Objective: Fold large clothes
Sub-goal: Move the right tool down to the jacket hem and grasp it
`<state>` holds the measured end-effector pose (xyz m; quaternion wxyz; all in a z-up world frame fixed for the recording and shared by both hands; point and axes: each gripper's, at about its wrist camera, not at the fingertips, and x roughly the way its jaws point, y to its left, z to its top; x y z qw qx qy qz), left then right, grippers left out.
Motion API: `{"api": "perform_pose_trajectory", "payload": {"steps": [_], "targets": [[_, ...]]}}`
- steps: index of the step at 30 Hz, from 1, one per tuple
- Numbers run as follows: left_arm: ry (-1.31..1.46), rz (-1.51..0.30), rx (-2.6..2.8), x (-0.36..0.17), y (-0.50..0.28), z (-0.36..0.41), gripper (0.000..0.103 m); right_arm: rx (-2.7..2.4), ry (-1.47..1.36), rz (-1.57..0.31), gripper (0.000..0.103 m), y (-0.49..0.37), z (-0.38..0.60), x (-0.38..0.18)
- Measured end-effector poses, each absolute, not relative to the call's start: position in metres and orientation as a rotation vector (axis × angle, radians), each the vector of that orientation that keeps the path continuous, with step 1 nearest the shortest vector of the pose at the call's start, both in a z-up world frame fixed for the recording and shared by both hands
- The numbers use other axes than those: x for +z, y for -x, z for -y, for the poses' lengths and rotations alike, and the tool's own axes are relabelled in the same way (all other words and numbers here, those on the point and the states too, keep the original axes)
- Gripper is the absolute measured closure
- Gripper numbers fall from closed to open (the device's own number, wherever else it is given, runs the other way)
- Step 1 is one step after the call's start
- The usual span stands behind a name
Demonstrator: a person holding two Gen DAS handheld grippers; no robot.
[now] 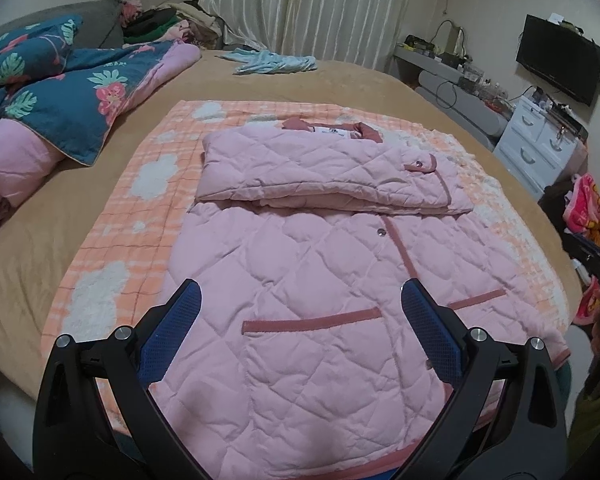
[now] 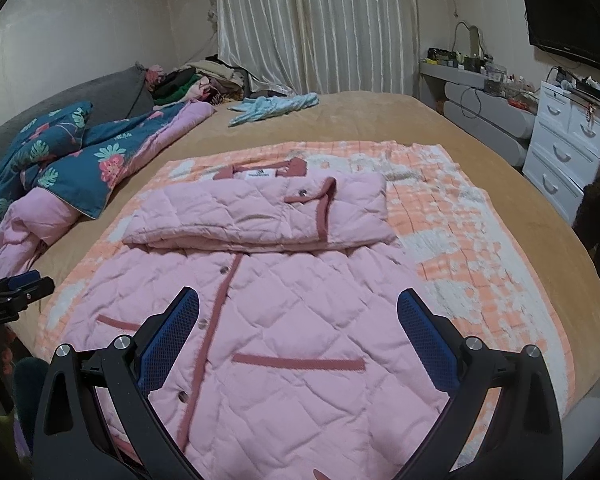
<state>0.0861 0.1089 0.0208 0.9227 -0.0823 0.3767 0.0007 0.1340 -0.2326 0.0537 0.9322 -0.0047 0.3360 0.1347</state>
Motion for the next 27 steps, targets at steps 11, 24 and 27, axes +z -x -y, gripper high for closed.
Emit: {"api": "perform_pose_trajectory", "payload": {"steps": [11,24,27], "targets": [[0.186,-0.838,0.058,-0.004,-0.079,-0.127,0.009,0.219,0.018,-0.742,0.004,-0.13,0.265,0.028],[0.188,-0.921,0.105,-0.039,-0.064,-0.148,0.009,0.174,0.023,-0.832,0.004,-0.127,0.296,-0.008],[0.204,-0.946,0.113,-0.051,-0.059,-0.155,0.009,0.165,0.032,-0.85,0.004,-0.126,0.301,-0.015]]}}
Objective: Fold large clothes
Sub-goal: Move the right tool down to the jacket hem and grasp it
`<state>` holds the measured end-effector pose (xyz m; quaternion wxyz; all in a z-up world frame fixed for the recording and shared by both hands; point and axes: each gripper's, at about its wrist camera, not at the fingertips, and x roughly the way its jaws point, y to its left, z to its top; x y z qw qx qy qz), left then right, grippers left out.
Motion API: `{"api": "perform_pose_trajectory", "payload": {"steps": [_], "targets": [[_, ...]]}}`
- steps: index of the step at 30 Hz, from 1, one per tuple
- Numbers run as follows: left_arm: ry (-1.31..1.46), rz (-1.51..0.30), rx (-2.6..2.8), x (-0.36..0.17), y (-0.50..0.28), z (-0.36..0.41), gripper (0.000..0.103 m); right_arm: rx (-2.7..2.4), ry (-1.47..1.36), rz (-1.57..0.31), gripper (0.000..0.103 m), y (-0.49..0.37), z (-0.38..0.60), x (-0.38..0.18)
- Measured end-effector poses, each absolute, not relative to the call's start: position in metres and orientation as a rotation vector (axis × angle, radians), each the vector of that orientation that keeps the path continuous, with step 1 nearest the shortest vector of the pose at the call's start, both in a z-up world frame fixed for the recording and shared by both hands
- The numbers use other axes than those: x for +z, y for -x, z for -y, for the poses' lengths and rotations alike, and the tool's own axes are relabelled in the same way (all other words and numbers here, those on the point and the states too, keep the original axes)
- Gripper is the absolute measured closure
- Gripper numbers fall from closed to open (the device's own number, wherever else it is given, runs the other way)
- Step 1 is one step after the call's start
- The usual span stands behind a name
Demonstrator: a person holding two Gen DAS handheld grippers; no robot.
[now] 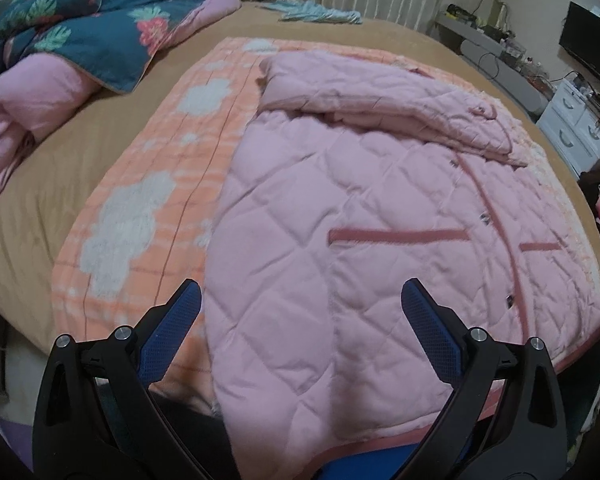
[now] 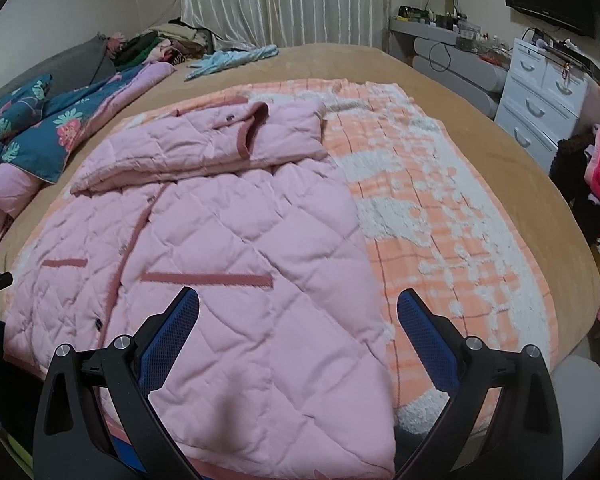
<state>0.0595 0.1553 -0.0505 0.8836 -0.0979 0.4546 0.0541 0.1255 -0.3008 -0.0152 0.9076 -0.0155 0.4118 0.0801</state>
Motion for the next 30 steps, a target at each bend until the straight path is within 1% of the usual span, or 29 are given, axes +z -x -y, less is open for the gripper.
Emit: {"api": "perform_pose_trajectory", "payload": {"steps": [10,18,30], "targets": [[0.216,-1.025,0.123,-0.081,-0.046,-0.174,0.009,0.145,0.032,-0.891,0.004,-0.123,0.313,-0.03],[0.234,-1.077,0.102,-0.101,-0.041,-0.173,0.009,0.163,0.057,-0.929,0.004,-0.118,0.317,-0.042],[0.222,-1.117,0.068,-0.117,-0.038,-0.16,0.009,0.237,0.04,-1.164,0.004,-0.111,0.332,-0.087]]}}
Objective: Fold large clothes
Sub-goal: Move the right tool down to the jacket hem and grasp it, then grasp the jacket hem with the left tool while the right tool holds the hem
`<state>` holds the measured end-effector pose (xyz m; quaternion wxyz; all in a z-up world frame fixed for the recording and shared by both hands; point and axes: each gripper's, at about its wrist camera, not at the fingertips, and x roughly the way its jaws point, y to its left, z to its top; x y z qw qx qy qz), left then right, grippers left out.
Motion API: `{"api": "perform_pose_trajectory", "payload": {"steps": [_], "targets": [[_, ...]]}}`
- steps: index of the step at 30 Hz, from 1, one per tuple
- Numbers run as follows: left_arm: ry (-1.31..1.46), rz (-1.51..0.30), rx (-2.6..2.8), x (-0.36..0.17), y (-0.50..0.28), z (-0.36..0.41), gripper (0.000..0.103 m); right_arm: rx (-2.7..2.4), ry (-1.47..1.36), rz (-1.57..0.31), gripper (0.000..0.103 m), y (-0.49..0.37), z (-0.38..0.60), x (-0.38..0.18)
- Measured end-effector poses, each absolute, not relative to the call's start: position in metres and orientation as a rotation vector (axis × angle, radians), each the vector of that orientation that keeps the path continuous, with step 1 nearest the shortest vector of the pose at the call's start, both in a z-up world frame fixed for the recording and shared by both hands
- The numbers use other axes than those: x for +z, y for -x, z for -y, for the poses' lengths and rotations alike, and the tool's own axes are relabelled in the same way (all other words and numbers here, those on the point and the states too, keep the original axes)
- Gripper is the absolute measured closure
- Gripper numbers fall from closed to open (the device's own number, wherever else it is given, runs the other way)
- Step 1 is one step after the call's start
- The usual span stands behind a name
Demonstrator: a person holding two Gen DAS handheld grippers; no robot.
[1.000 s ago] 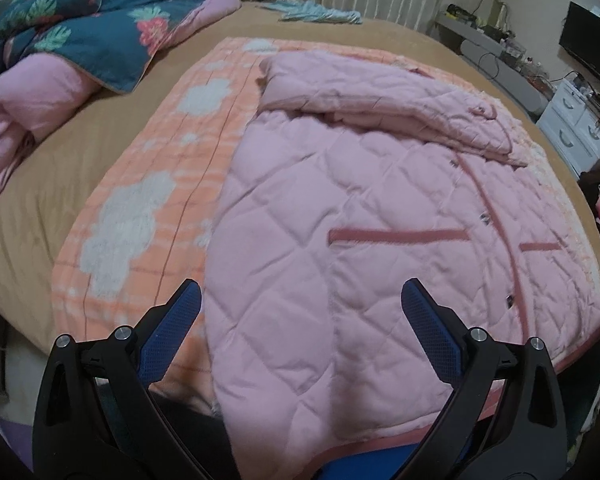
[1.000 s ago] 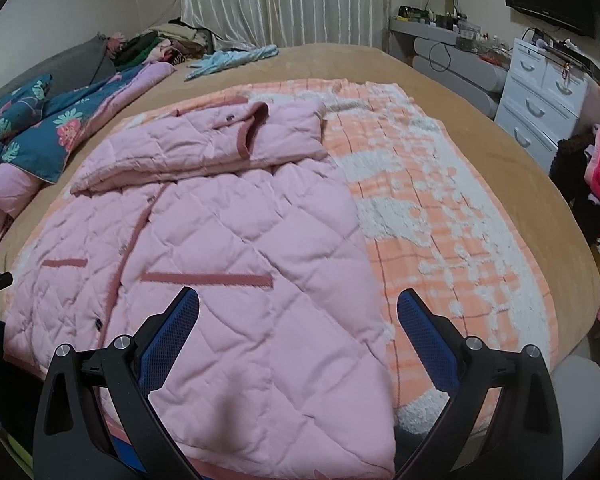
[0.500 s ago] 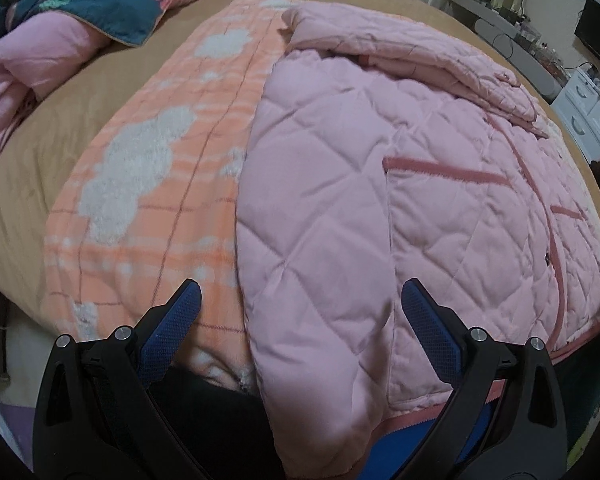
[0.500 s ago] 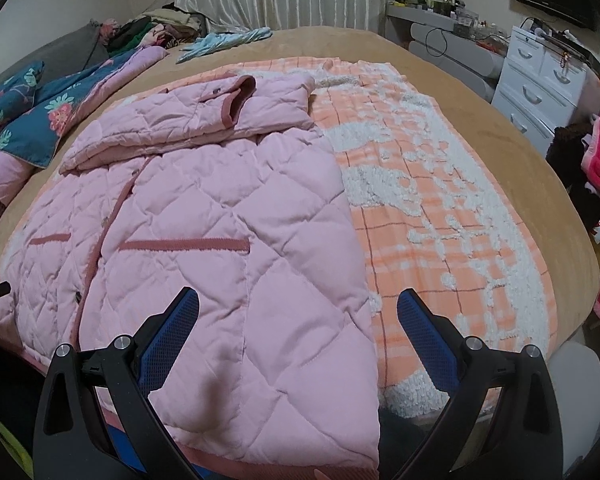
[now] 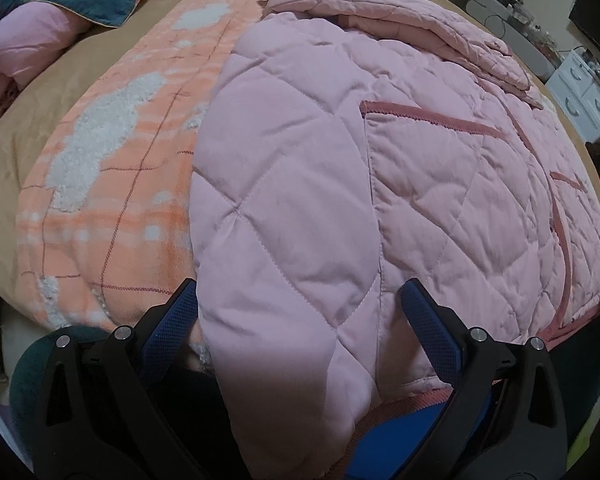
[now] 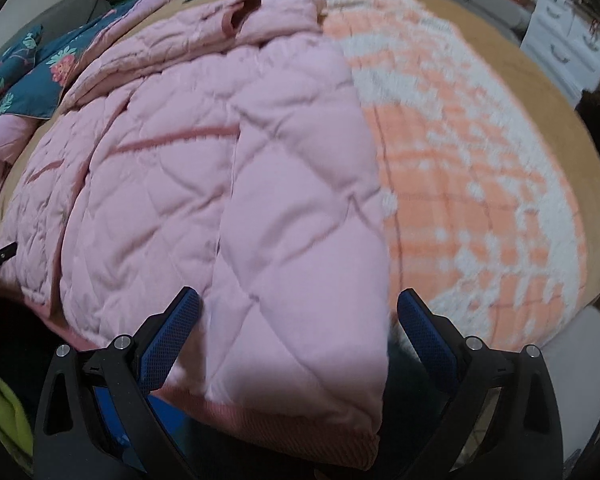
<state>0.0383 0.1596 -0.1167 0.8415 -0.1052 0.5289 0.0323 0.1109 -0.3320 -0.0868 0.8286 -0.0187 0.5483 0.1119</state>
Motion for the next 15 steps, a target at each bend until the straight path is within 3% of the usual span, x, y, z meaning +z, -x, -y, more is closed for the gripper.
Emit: {"api": "perform_pose_trajectory", "payload": {"steps": [4,7,9,10,15], "targets": [[0.212,-1.12,0.061,-0.116,-0.036,-0.156,0.009,0.27,0.023,-1.2,0.005,-0.108,0.333,-0.092],[0.204,-1.122,0.051,-0.116,-0.035,-0.154,0.009,0.292,0.01,-1.201,0.013,-0.104,0.333,-0.093],[0.196,-1.123,0.048,-0.116,-0.034,-0.152,0.009,0.31,0.006,-1.172,0.034,-0.099,0.334,-0.087],[0.193,-1.118,0.044,-0.116,-0.034,-0.151,0.009,0.343,-0.019,-1.147,0.06,-0.096,0.334,-0.08],[0.181,-1.109,-0.014,-0.116,-0.031,-0.142,0.014,0.409,-0.028,-0.961,0.074,-0.09,0.327,-0.03]]}}
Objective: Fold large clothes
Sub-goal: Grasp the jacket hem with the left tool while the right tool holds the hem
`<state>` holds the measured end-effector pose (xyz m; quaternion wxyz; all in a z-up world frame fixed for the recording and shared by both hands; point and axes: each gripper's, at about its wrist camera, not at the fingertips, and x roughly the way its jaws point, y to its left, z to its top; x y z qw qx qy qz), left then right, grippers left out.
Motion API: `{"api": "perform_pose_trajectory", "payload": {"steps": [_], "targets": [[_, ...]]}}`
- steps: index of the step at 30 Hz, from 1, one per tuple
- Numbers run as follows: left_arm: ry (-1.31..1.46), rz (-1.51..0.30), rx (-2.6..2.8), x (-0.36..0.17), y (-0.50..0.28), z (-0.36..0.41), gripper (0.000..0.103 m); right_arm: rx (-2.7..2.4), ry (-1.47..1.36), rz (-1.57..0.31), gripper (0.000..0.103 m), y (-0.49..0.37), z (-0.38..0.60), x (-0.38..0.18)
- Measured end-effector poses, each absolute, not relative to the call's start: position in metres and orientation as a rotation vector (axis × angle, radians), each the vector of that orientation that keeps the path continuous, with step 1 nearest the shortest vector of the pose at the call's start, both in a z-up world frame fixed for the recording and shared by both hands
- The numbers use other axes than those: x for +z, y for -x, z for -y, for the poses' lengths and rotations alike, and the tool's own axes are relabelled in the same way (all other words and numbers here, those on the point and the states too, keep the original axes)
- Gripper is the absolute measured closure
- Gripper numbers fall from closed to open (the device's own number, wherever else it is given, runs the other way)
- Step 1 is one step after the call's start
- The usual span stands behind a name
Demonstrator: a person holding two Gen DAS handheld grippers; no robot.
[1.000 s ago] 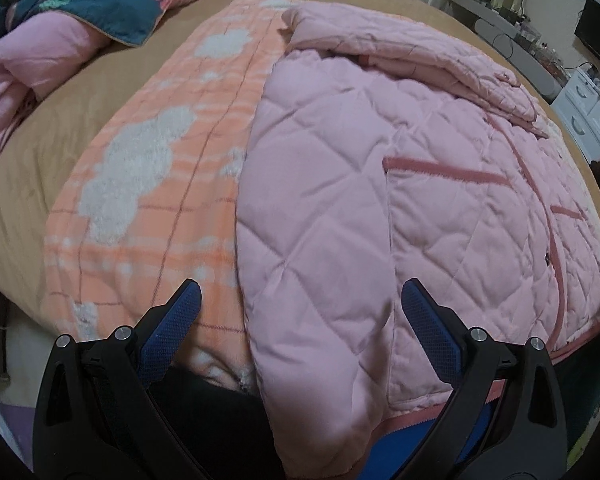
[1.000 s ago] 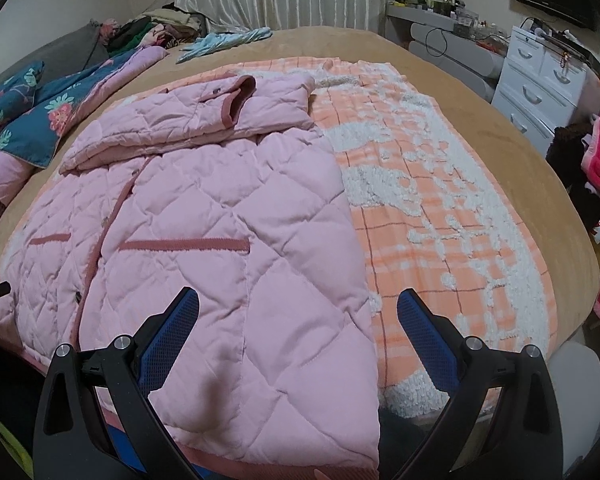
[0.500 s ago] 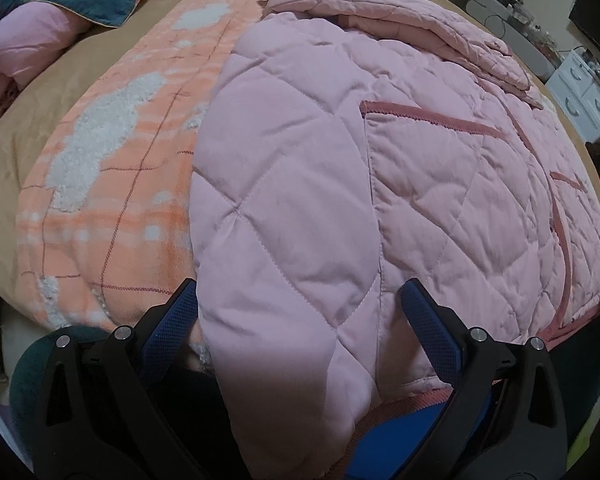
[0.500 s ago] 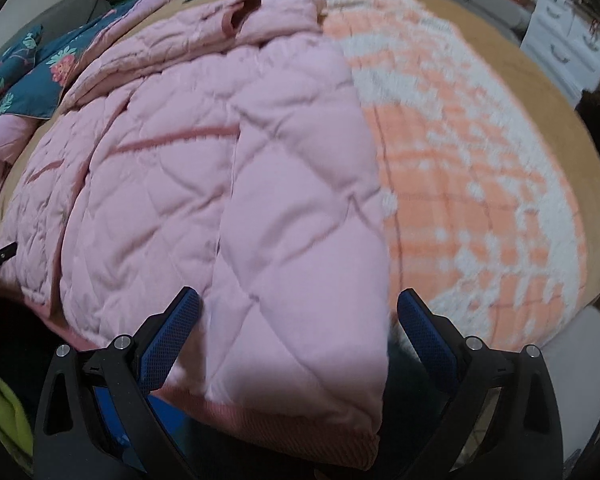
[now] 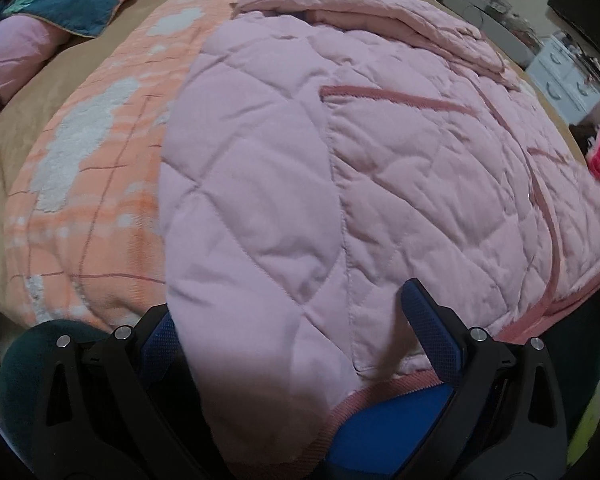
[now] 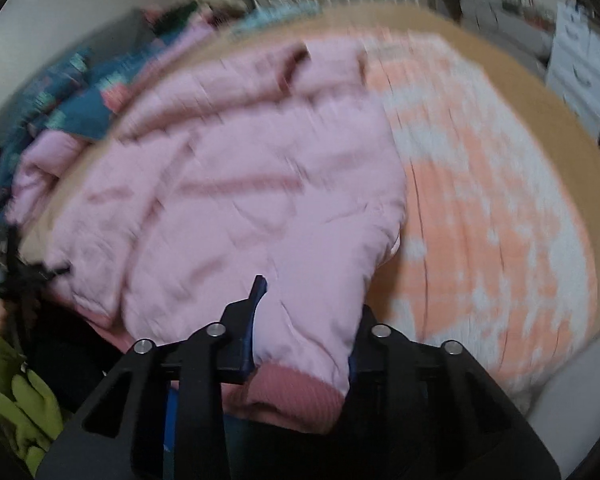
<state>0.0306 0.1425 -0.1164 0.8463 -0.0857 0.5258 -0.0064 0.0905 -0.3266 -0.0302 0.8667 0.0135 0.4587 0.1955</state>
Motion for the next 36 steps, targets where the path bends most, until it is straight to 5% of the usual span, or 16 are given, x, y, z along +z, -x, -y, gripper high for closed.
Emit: {"api": "perform_pose_trajectory", "payload": {"steps": [3,7,11,36], "targets": [[0.167,-1.086,-0.011,-0.113,-0.029,-0.141,0.032,0.439,-0.064,-0.862,0.076,-0.093,0.32,-0.006],[0.175,-1.059,0.003,-0.107,-0.024,-0.146,0.071,0.444,-0.126,-0.795,0.078,-0.104,0.32,0.009],[0.205,-1.006,-0.026,-0.095,-0.018,-0.15,0.09,0.44,-0.172,-0.751,0.08,-0.113,0.324,0.023],[0.206,-0.718,-0.073,0.013,-0.075,-0.147,0.095,0.439,-0.265,-0.634,0.083,-0.164,0.317,0.077]]}}
